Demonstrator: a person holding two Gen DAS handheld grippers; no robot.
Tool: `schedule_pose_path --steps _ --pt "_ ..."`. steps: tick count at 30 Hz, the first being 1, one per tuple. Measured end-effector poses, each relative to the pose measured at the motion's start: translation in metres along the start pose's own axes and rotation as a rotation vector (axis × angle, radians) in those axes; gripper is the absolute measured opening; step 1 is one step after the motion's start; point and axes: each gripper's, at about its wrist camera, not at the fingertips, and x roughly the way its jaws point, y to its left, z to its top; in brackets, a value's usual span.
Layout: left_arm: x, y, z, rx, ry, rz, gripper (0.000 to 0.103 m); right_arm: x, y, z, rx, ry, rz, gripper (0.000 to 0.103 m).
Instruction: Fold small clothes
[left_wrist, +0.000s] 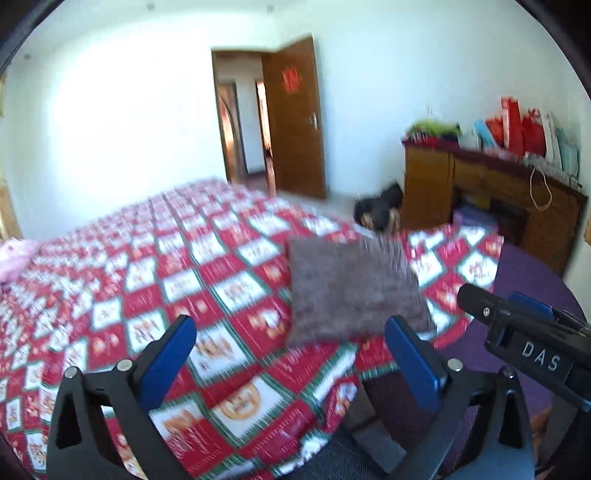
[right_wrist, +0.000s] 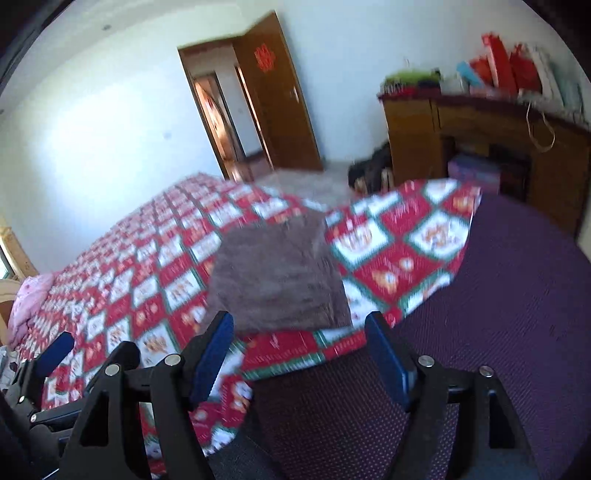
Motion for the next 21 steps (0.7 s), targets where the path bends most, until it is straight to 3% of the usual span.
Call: schedule_pose_path --steps 8,13,17,21 --pt "-0.044 0.007 0.017 -0.039 -0.176 0.007 0.103 -0.080 0.016 0.015 -0.048 -0.296 -0.009 0.090" --pt "-0.060 0.000 0.019 -0.029 -0.239 0.018 0.103 -0.121 0.025 0.012 -0.086 -0.499 -0.043 0.097" --pt "-0.064 -0.003 0.020 -0.010 -0.262 0.038 0.103 -0.132 0.027 0.012 -0.088 -0.545 -0.023 0.099" --pt "-0.067 -0.002 0.019 -0.021 -0.275 0.041 0.103 -0.128 0.026 0.014 -0.084 -0.532 -0.029 0.099"
